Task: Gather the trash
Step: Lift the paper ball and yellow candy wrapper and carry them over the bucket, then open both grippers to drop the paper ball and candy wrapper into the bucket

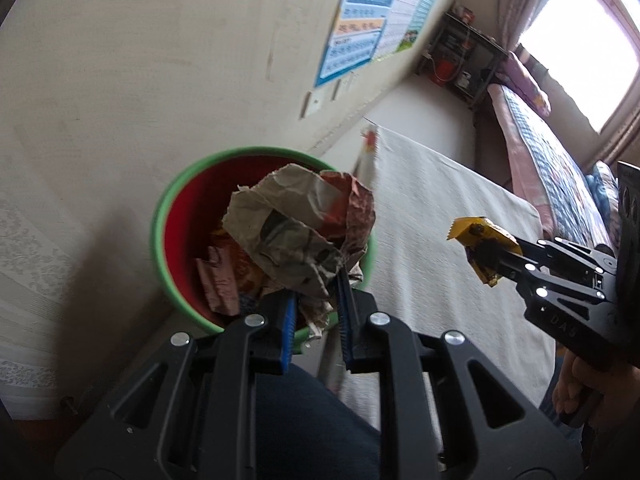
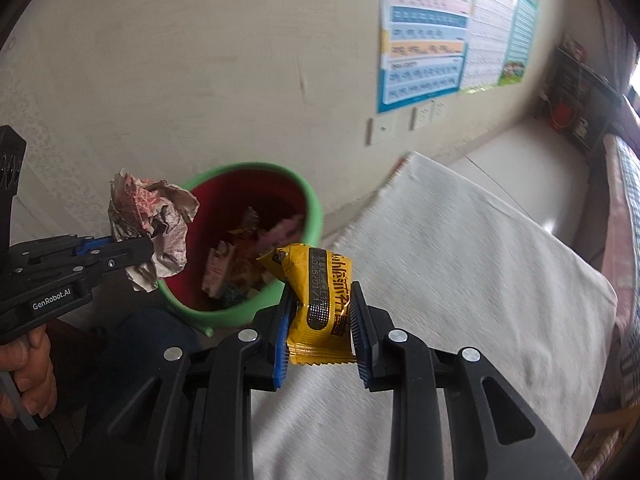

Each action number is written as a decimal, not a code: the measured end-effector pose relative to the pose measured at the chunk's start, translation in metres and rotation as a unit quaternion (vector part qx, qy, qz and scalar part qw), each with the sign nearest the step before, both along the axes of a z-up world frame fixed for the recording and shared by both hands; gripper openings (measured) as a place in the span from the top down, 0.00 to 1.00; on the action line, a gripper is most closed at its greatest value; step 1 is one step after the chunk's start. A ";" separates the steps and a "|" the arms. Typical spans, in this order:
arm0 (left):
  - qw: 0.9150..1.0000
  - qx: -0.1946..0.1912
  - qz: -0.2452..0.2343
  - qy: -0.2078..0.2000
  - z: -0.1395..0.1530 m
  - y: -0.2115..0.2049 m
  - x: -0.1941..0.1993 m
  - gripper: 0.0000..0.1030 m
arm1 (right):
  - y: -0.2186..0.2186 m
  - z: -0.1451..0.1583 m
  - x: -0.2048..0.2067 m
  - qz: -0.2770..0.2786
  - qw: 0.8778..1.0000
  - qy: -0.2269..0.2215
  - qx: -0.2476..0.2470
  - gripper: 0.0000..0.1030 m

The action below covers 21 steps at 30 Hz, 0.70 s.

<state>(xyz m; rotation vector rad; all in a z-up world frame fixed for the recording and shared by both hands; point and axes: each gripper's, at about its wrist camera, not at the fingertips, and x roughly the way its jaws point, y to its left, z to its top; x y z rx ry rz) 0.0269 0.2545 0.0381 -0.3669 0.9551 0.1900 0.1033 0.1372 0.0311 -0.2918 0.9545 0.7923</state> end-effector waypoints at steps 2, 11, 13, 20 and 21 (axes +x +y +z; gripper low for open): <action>1.000 0.001 0.008 -0.002 0.002 0.008 -0.004 0.83 | 0.014 0.001 -0.002 0.012 1.000 -0.001 0.000 0.75; 0.999 -0.009 0.039 -0.003 0.001 0.044 -0.018 0.83 | 0.064 0.003 -0.006 0.050 0.999 -0.007 -0.004 0.75; 0.999 -0.017 0.042 -0.007 0.002 0.050 -0.020 0.83 | 0.072 0.004 -0.004 0.055 0.998 -0.009 -0.004 0.75; 0.998 -0.020 0.050 -0.014 0.006 0.063 -0.024 0.83 | 0.093 -0.001 0.001 0.063 0.998 -0.009 -0.008 0.75; 0.998 -0.020 0.050 -0.013 0.006 0.065 -0.022 0.83 | 0.095 -0.002 0.001 0.065 0.998 -0.009 -0.009 0.75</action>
